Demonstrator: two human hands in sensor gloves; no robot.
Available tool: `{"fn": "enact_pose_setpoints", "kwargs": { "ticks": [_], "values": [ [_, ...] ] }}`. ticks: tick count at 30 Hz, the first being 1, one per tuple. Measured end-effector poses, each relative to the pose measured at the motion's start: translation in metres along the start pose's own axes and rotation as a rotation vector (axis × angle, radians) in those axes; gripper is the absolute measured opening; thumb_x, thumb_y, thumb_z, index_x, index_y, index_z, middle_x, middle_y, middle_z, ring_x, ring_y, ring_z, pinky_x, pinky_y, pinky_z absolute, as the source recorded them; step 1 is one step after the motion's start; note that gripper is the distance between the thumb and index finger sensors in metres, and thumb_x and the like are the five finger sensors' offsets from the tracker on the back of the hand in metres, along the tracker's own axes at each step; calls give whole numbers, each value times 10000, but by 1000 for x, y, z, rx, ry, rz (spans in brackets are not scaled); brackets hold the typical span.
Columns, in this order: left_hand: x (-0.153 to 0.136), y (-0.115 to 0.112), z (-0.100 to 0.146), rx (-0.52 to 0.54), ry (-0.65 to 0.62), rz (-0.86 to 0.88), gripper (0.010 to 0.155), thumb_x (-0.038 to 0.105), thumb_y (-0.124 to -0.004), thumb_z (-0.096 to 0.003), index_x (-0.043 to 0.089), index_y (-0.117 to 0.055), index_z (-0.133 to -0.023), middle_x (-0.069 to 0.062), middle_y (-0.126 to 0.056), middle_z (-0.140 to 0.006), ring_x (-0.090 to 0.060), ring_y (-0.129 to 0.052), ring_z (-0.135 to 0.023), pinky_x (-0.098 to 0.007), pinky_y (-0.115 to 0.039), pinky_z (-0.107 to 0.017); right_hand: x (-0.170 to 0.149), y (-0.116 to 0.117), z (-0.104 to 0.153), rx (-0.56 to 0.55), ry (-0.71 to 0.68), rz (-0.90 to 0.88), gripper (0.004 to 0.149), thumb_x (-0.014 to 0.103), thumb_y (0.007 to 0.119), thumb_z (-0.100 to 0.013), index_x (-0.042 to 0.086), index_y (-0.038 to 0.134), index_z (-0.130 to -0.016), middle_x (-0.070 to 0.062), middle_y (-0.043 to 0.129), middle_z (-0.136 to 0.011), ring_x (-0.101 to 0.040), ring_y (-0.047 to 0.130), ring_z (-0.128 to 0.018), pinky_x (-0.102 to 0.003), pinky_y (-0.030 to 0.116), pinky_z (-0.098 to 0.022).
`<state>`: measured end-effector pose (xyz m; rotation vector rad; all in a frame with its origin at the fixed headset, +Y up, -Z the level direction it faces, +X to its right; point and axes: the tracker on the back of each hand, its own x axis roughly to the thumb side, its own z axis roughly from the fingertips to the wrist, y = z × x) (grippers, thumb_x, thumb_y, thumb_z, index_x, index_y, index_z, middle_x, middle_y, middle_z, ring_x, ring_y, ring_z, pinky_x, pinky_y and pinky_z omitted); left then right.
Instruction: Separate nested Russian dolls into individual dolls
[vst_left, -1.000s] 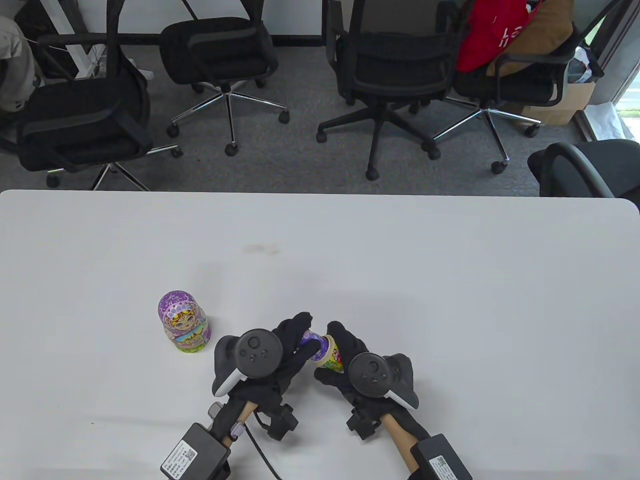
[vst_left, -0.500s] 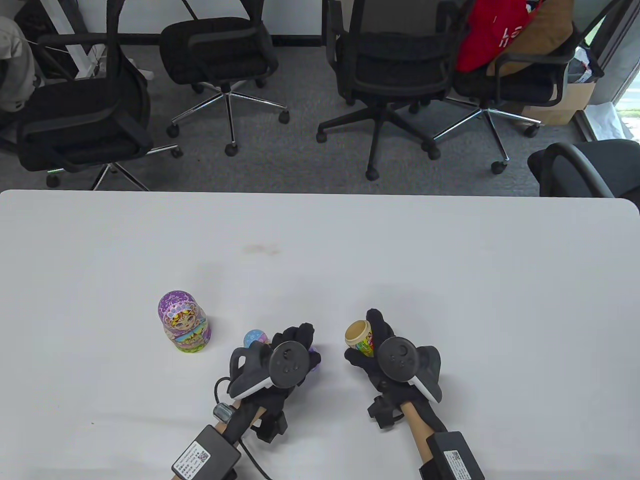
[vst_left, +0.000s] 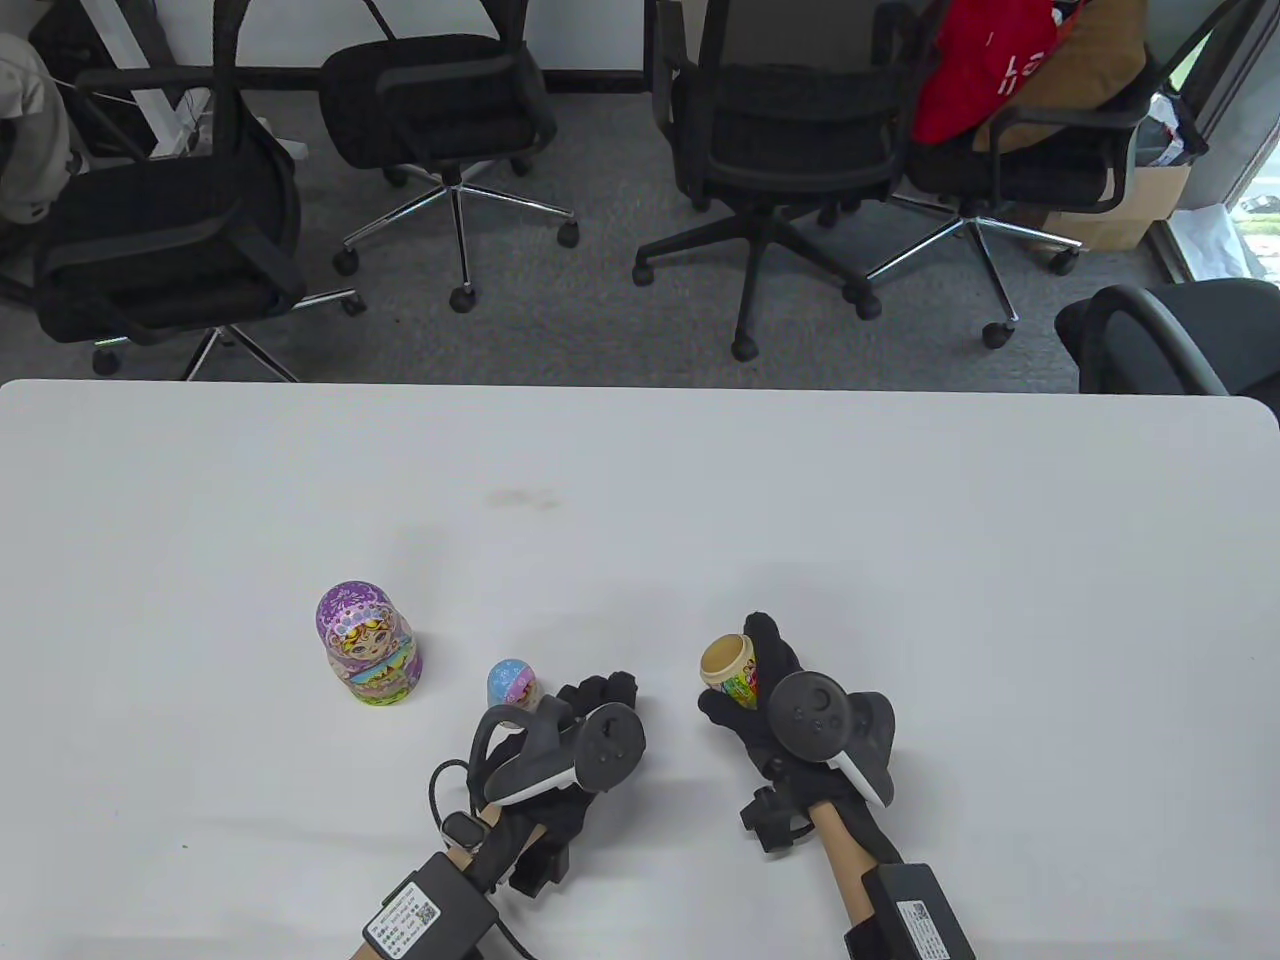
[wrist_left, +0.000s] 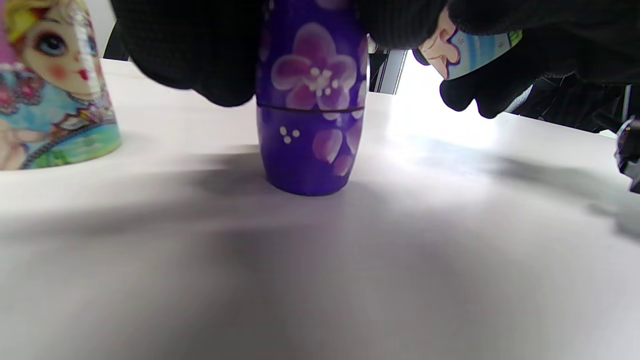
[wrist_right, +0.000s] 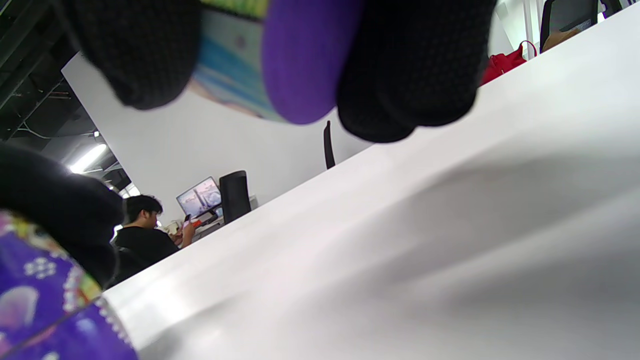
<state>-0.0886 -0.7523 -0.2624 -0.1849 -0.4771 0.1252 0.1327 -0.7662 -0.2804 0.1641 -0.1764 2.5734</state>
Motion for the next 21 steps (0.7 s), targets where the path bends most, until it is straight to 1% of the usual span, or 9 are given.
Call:
{"fn": "enact_pose_setpoints", "kwargs": {
  "ticks": [1, 3, 6, 9, 11, 14, 17, 21],
  "values": [
    [0, 2, 1, 5, -3, 9, 659, 411, -666, -580, 57, -566, -1127, -205, -757, -1047, -366, -885, -834, -428, -849, -570, 0, 0, 0, -1, 0, -1, 921, 483, 809, -422, 39, 352, -1086, -205, 626, -1034, -363, 875, -695, -405, 829, -511],
    [-1, 10, 3, 50, -3, 35, 676, 425, -661, -577, 61, -554, -1136, -206, -743, -1062, -380, -870, -857, -444, -836, -585, 0, -1, 0, -3, 0, -2, 922, 482, 810, -421, 38, 352, -1086, -204, 627, -1034, -363, 875, -696, -405, 829, -511],
    [-7, 29, 10, 142, 11, 97, 681, 431, -658, -577, 71, -548, -1145, -207, -724, -1085, -404, -845, -889, -470, -812, -609, -1, -1, 0, -8, 2, -4, 921, 483, 809, -421, 40, 352, -1087, -202, 627, -1034, -364, 874, -698, -405, 829, -512],
    [-16, 44, 17, 223, 39, 151, 678, 432, -654, -580, 79, -548, -1149, -207, -702, -1106, -424, -814, -920, -492, -787, -636, -2, -1, 0, -11, 3, -6, 922, 484, 809, -421, 39, 353, -1087, -202, 627, -1035, -363, 874, -699, -406, 829, -512],
    [-27, 51, 20, 264, 79, 171, 680, 439, -645, -583, 80, -549, -1152, -213, -693, -1113, -435, -802, -929, -503, -777, -643, -2, -1, 0, -11, 4, -7, 921, 484, 809, -422, 39, 353, -1087, -203, 628, -1035, -364, 874, -700, -406, 829, -512],
    [-42, 54, 22, 285, 139, 159, 682, 445, -641, -583, 87, -546, -1156, -214, -673, -1129, -450, -772, -953, -520, -752, -668, -2, -2, 0, -10, 3, -6, 920, 484, 809, -422, 40, 352, -1087, -201, 627, -1035, -364, 874, -702, -406, 829, -513],
    [-53, 51, 21, 281, 191, 130, 685, 448, -639, -583, 89, -540, -1159, -213, -661, -1138, -456, -755, -967, -530, -739, -680, -2, -1, 0, -8, 1, -5, 921, 483, 809, -422, 39, 352, -1087, -203, 627, -1035, -364, 874, -703, -408, 828, -514],
    [-64, 39, 15, 212, 252, 86, 694, 453, -638, -583, 92, -527, -1165, -216, -642, -1151, -466, -733, -984, -542, -724, -692, -2, -1, 0, -5, 0, -5, 921, 483, 809, -421, 39, 353, -1086, -204, 627, -1035, -366, 874, -702, -410, 828, -513]
  ]
}}
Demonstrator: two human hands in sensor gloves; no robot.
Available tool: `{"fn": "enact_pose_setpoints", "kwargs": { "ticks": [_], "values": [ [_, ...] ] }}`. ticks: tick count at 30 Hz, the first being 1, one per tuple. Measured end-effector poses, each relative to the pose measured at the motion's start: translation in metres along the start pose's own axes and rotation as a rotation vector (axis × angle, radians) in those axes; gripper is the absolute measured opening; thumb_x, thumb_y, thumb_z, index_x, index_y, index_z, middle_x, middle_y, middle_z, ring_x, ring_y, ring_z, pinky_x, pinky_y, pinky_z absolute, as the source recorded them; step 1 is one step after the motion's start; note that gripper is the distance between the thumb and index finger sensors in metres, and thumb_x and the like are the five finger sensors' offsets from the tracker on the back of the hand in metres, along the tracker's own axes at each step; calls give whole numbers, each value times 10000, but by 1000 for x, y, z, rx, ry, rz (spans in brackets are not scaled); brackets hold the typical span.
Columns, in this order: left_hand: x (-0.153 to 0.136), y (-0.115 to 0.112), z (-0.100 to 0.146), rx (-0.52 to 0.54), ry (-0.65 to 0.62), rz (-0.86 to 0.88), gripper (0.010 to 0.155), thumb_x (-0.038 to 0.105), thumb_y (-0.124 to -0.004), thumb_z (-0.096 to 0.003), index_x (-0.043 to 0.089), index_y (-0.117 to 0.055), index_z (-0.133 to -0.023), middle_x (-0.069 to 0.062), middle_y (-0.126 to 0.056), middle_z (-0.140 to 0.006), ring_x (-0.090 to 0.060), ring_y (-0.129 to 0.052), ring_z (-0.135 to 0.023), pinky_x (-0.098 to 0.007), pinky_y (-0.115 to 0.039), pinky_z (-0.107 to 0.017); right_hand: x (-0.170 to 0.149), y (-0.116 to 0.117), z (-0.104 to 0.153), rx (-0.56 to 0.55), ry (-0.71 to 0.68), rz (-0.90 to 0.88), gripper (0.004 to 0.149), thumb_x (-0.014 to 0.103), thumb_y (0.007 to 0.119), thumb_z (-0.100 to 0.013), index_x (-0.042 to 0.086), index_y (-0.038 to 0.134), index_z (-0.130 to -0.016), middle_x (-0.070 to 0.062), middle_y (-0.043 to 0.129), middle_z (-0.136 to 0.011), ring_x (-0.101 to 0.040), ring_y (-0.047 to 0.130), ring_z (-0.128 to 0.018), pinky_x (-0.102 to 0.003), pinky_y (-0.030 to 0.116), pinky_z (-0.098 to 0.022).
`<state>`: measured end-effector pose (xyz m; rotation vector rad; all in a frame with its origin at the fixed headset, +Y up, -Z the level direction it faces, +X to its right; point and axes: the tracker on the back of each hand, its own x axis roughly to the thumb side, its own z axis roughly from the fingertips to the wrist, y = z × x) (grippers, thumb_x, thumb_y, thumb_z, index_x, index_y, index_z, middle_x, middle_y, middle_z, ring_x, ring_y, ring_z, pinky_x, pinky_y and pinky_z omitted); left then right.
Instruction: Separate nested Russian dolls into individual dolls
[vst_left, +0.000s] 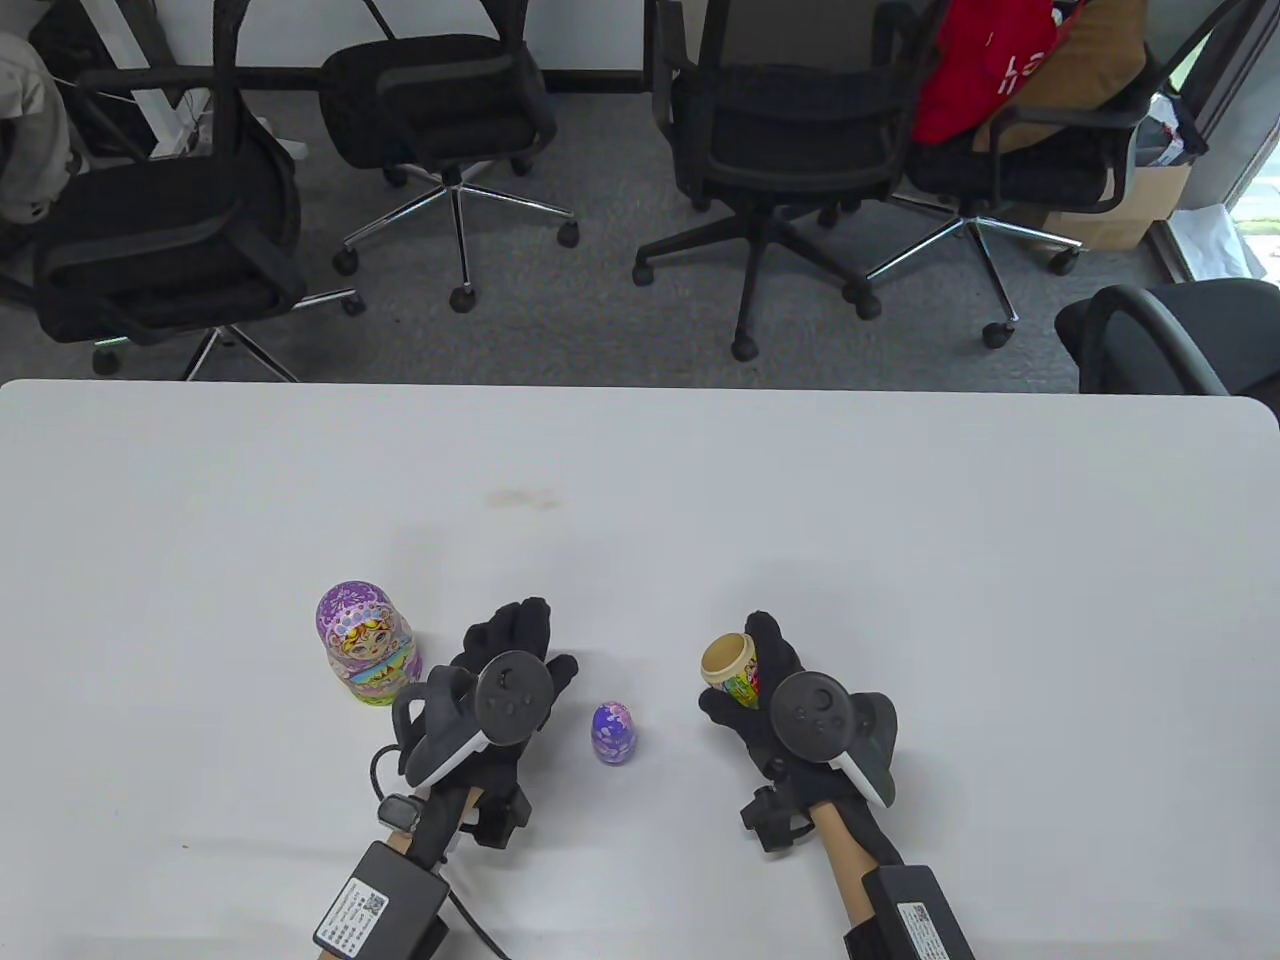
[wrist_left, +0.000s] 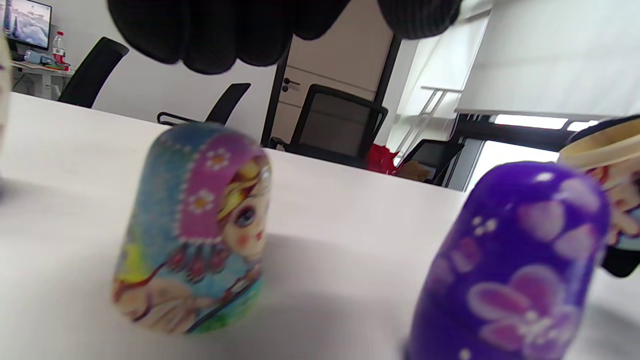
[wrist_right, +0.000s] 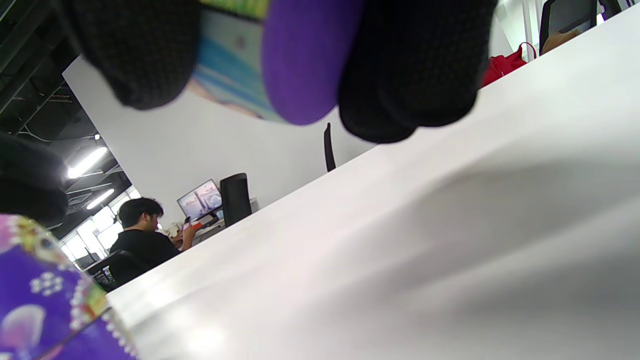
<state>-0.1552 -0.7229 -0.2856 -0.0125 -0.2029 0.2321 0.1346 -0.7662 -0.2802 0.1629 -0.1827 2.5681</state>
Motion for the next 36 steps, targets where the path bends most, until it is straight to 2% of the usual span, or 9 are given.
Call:
{"fn": "enact_pose_setpoints", "kwargs": {
  "ticks": [11, 17, 23, 28, 36],
  "values": [
    [-8, -28, -8, -153, 49, -88, 686, 448, -642, -581, 97, -541, -1161, -212, -659, -1145, -457, -759, -970, -529, -744, -676, 0, 1, 0, 4, -2, 0, 922, 483, 810, -420, 37, 354, -1086, -205, 630, -1033, -367, 875, -702, -411, 829, -513],
    [-10, -37, -9, -177, 67, -140, 654, 406, -659, -585, 105, -546, -1154, -202, -667, -1135, -428, -788, -953, -500, -769, -664, 1, 1, 0, 8, -5, 0, 920, 483, 810, -421, 38, 354, -1086, -204, 629, -1034, -367, 875, -703, -411, 829, -513],
    [-10, -37, -10, -147, 51, -167, 625, 383, -669, -582, 106, -580, -1136, -200, -704, -1110, -416, -822, -920, -468, -799, -645, 2, 1, 0, 5, -6, -2, 921, 485, 809, -422, 39, 353, -1087, -202, 628, -1035, -365, 873, -706, -408, 827, -517],
    [-8, -18, -8, -79, 31, -92, 627, 385, -663, -585, 103, -577, -1137, -202, -699, -1111, -415, -817, -922, -468, -799, -644, 8, 0, 1, -3, -33, -14, 924, 482, 810, -421, 38, 351, -1087, -204, 626, -1035, -365, 871, -708, -408, 825, -519],
    [1, 26, 5, 87, -65, 132, 628, 392, -654, -590, 91, -580, -1136, -210, -708, -1102, -410, -831, -908, -459, -812, -631, 33, -2, 5, -19, -118, -38, 920, 481, 816, -417, 53, 358, -1090, -194, 623, -1041, -362, 863, -723, -409, 819, -533]
  ]
}}
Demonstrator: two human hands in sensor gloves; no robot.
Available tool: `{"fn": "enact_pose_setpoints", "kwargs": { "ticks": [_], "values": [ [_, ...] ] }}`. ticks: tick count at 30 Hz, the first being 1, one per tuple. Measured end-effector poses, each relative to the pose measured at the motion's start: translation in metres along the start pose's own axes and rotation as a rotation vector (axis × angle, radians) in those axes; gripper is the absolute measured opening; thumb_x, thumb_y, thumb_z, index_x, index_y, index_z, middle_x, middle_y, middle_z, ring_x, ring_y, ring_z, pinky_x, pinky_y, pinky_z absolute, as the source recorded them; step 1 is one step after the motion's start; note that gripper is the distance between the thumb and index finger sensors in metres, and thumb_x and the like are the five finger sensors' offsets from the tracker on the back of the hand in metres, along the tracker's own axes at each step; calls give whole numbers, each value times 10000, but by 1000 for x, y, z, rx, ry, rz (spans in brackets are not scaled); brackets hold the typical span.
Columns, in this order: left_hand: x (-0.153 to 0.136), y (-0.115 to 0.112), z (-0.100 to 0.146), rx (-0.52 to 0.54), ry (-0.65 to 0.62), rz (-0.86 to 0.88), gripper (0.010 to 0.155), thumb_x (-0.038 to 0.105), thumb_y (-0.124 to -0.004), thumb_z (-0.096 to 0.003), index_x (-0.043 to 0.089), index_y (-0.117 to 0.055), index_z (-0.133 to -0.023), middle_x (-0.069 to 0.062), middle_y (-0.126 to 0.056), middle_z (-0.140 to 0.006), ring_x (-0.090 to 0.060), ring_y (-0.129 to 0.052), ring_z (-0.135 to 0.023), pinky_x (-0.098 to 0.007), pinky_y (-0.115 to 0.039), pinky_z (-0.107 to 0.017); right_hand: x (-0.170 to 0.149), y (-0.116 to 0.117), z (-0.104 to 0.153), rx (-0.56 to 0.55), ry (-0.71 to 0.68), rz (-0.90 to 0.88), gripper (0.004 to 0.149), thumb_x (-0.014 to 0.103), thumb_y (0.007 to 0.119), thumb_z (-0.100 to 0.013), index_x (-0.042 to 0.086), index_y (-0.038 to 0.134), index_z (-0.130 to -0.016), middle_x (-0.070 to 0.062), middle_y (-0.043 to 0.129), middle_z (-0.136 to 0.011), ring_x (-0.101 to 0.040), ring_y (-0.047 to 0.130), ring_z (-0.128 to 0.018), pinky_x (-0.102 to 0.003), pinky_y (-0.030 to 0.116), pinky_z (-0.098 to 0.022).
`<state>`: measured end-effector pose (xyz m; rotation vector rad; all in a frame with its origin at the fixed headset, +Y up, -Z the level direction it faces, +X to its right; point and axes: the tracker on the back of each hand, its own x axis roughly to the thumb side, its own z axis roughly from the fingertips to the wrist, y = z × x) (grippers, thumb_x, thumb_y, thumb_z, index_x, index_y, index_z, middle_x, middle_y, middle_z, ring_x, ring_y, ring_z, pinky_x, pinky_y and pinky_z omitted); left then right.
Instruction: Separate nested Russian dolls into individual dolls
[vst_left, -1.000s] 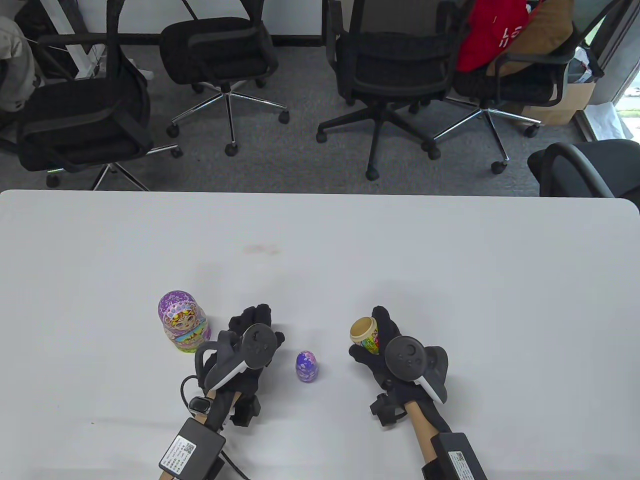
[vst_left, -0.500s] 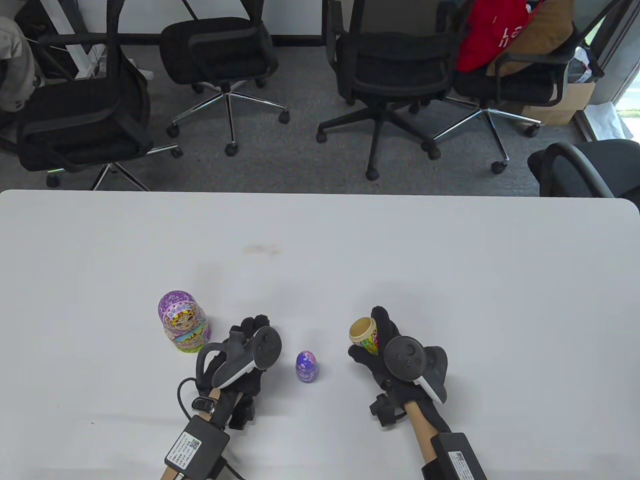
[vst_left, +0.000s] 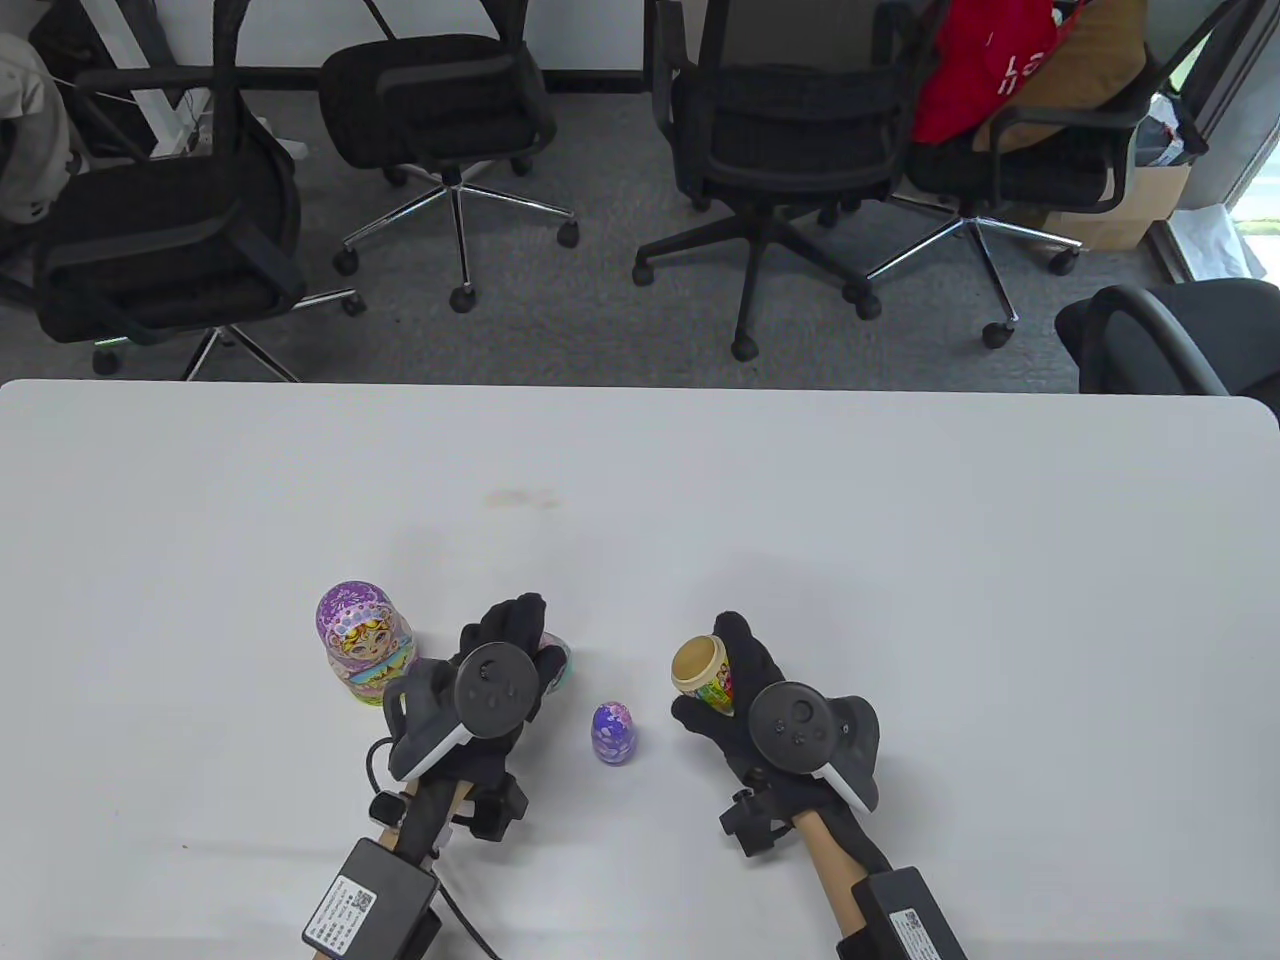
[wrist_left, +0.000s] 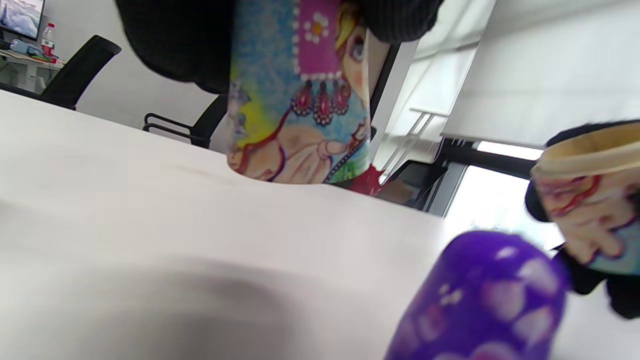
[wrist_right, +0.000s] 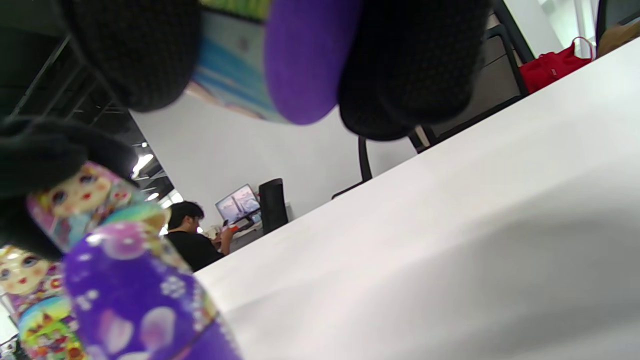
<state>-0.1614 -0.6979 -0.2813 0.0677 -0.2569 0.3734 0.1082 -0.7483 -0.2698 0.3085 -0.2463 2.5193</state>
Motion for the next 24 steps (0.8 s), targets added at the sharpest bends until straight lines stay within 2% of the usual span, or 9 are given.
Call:
{"fn": "enact_pose_setpoints", "kwargs": {
  "ticks": [7, 15, 24],
  "values": [
    [16, 19, 9, 74, -103, 191, 629, 394, -643, -596, 75, -584, -1135, -219, -719, -1092, -410, -847, -888, -447, -828, -617, 22, 2, 3, 8, -80, -6, 916, 482, 823, -411, 71, 371, -1094, -184, 628, -1045, -359, 859, -738, -410, 814, -545],
    [33, 21, 15, 74, -192, 397, 631, 390, -630, -602, 49, -582, -1131, -238, -725, -1078, -411, -866, -866, -431, -850, -602, 37, 6, 6, 24, -140, 5, 914, 482, 826, -408, 78, 377, -1094, -178, 630, -1046, -358, 858, -744, -411, 812, -550],
    [42, 14, 16, 24, -216, 380, 633, 396, -628, -604, 52, -581, -1132, -235, -723, -1078, -408, -862, -868, -434, -844, -601, 39, 5, 7, 3, -153, 0, 915, 480, 829, -407, 78, 378, -1094, -178, 630, -1047, -359, 855, -746, -412, 810, -553]
  ]
}}
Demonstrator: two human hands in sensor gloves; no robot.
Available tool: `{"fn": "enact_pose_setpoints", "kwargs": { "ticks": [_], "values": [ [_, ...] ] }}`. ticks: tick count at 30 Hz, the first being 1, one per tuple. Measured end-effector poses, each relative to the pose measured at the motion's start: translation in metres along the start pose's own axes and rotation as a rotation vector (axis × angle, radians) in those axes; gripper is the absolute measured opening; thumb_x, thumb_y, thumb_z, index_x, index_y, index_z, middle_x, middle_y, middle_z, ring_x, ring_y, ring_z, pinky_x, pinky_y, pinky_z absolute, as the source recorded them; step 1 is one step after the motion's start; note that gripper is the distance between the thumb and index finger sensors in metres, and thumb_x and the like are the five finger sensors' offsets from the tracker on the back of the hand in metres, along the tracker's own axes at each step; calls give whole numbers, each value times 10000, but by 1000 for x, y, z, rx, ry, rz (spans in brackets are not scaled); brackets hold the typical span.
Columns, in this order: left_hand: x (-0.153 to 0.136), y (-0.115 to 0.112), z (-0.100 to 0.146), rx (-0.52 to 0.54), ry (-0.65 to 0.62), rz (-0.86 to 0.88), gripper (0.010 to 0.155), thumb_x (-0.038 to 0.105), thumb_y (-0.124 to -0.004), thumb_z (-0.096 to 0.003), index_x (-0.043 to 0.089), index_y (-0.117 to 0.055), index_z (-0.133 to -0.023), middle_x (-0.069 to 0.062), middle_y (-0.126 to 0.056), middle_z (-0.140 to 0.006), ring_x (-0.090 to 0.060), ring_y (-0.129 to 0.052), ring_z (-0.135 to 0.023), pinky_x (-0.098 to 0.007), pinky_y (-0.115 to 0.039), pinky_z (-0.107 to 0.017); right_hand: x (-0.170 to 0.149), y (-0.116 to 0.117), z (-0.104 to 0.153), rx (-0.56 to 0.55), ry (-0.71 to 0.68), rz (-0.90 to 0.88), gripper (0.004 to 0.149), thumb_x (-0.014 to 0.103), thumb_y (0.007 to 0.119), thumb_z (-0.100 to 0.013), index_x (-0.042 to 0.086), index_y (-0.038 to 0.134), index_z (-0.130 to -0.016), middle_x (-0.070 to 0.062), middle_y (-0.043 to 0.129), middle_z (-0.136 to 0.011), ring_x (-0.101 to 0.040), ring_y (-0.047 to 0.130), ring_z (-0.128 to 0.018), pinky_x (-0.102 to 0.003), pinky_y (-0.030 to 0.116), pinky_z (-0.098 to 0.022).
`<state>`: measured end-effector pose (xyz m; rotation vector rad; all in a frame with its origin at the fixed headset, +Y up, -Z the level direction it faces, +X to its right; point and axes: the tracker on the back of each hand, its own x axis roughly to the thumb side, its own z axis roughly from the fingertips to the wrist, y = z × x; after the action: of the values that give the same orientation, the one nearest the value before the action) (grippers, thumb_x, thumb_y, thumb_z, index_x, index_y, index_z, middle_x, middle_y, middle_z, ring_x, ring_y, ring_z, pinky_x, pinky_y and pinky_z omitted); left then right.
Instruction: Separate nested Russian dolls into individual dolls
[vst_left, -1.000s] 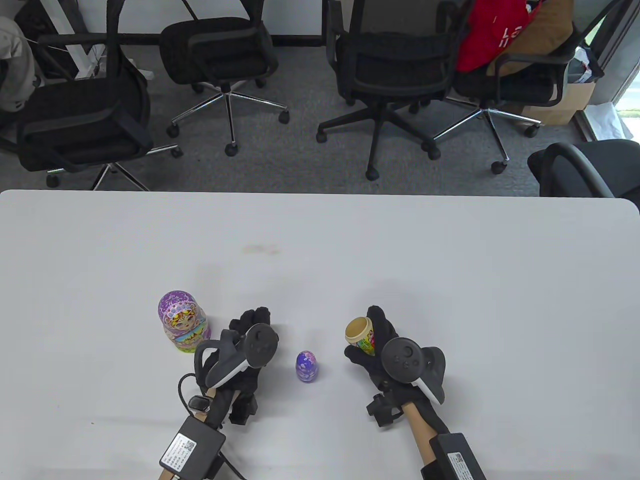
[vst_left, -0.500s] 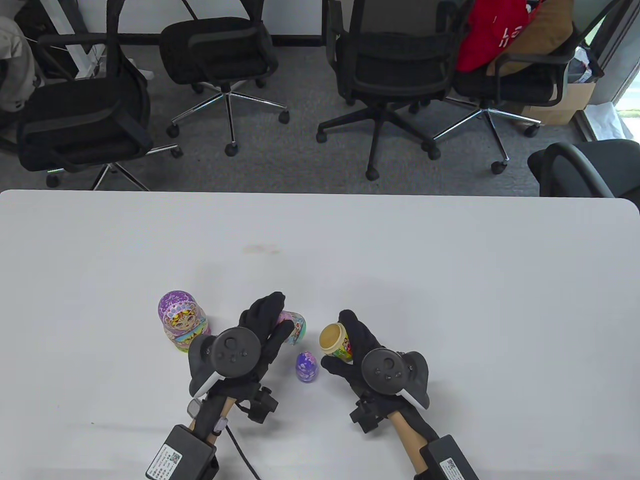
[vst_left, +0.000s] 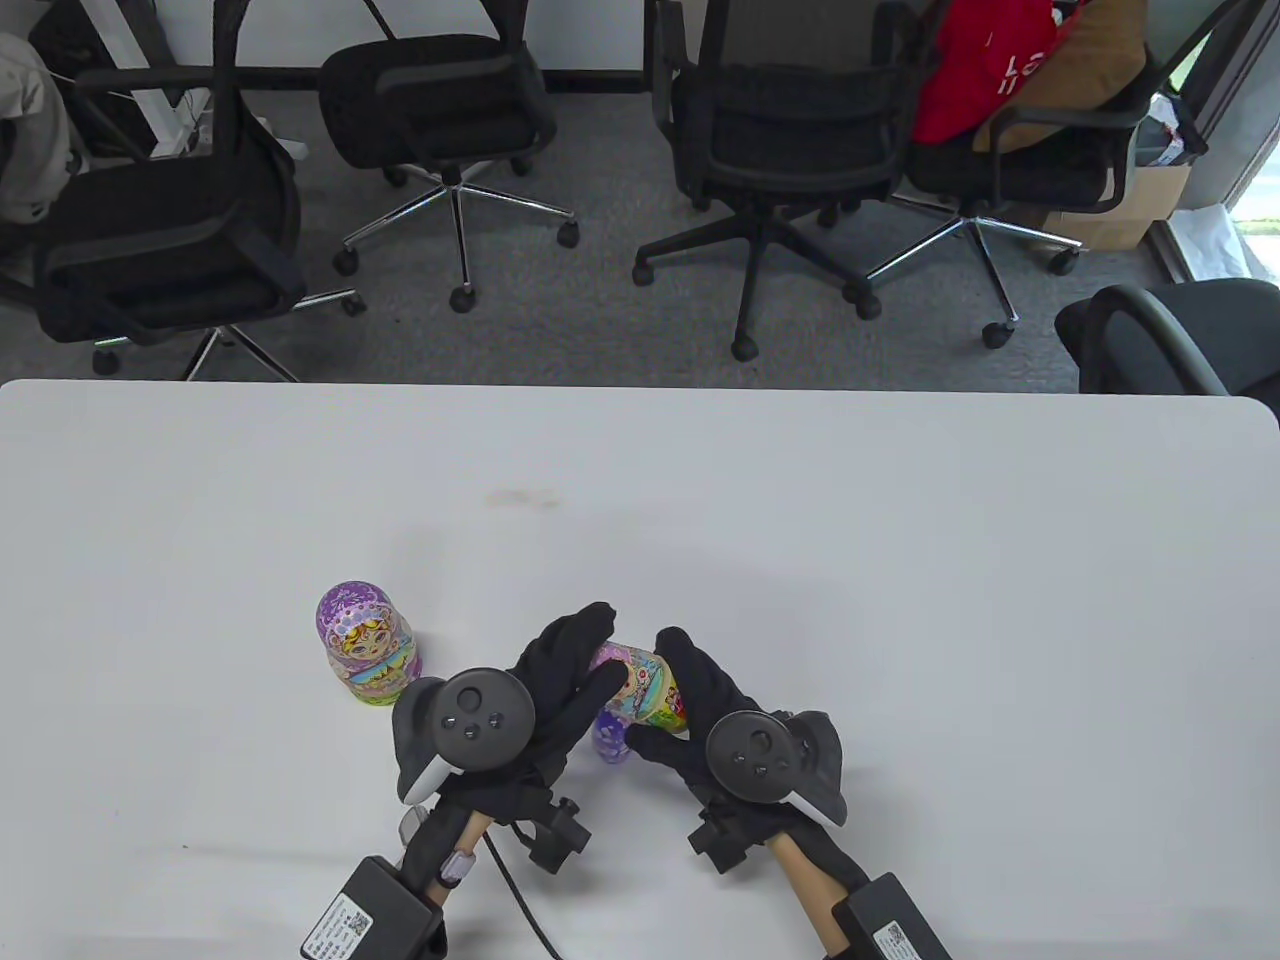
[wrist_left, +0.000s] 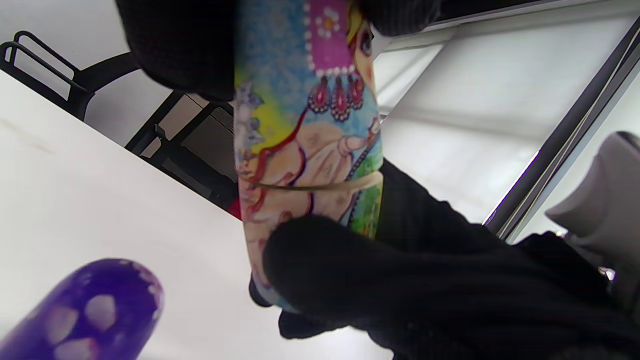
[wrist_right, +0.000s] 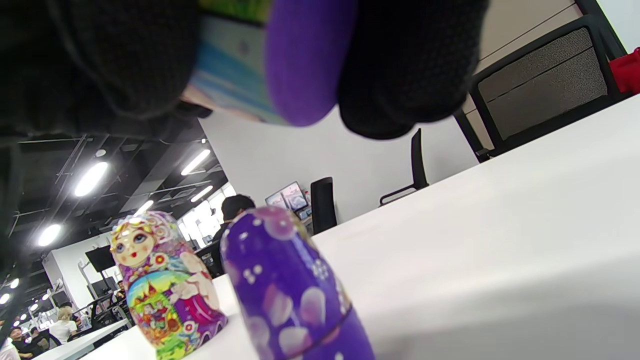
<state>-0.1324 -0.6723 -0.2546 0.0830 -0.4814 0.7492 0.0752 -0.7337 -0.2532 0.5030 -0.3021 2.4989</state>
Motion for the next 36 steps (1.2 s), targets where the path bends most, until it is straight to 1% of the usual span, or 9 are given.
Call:
{"fn": "enact_pose_setpoints", "kwargs": {
  "ticks": [4, 6, 13, 19, 22, 25, 29, 33, 36],
  "values": [
    [0, -6, 0, -18, 2, -13, 630, 393, -604, -613, 51, -566, -1140, -245, -688, -1095, -421, -828, -889, -453, -820, -616, 0, 1, 1, -7, -9, 27, 915, 478, 832, -405, 73, 383, -1092, -180, 634, -1044, -362, 857, -742, -412, 810, -551],
    [0, -11, -1, -55, 6, -40, 636, 387, -569, -624, 39, -517, -1154, -265, -635, -1113, -436, -793, -907, -465, -803, -631, 2, 2, 1, -6, -12, 33, 913, 476, 832, -406, 68, 387, -1091, -185, 638, -1040, -365, 859, -735, -413, 811, -547],
    [2, -27, -1, -68, -16, -89, 637, 342, -458, -635, -18, -362, -1152, -322, -490, -1111, -476, -698, -890, -459, -796, -637, 9, 1, 3, -30, -17, 118, 919, 446, 848, -395, 25, 403, -1081, -185, 660, -1034, -390, 878, -670, -409, 823, -508],
    [-2, -32, -2, -77, -22, -38, 639, 336, -444, -632, -33, -315, -1138, -334, -444, -1089, -491, -647, -882, -446, -800, -629, 15, -1, 2, -30, -36, 173, 914, 413, 863, -387, 12, 418, -1078, -196, 670, -1032, -423, 880, -642, -431, 824, -487],
    [-2, -31, -2, -84, -23, -38, 639, 339, -447, -633, -26, -313, -1140, -330, -440, -1092, -487, -644, -889, -445, -798, -635, 15, -1, 2, -34, -46, 184, 911, 423, 859, -390, 18, 421, -1078, -193, 671, -1031, -415, 885, -642, -425, 828, -486],
    [-1, -26, -2, -74, -16, -36, 632, 348, -471, -635, -6, -358, -1146, -313, -471, -1103, -480, -663, -897, -449, -797, -632, 12, 0, 1, -32, -39, 158, 918, 449, 849, -397, 34, 405, -1085, -181, 663, -1035, -392, 881, -665, -413, 825, -502],
    [0, -12, -1, -14, -6, -22, 628, 352, -526, -632, 13, -438, -1154, -299, -547, -1107, -475, -712, -897, -441, -812, -610, 10, -4, 0, -21, -35, 102, 929, 480, 808, -420, 30, 357, -1095, -198, 621, -1053, -355, 852, -748, -420, 816, -533],
    [-4, 7, 1, 73, 39, -148, 622, 354, -551, -631, 33, -465, -1156, -283, -563, -1115, -472, -712, -905, -440, -805, -608, 1, -7, -1, -44, -6, 91, 916, 483, 793, -430, 26, 358, -1093, -205, 621, -1050, -358, 850, -753, -425, 814, -535],
    [-11, 17, 2, 100, 88, -252, 619, 362, -572, -627, 52, -493, -1156, -266, -583, -1122, -462, -725, -910, -433, -811, -603, -8, -7, -1, -42, 26, 83, 902, 478, 788, -437, 25, 362, -1092, -203, 629, -1045, -359, 851, -751, -426, 815, -534]
  ]
}}
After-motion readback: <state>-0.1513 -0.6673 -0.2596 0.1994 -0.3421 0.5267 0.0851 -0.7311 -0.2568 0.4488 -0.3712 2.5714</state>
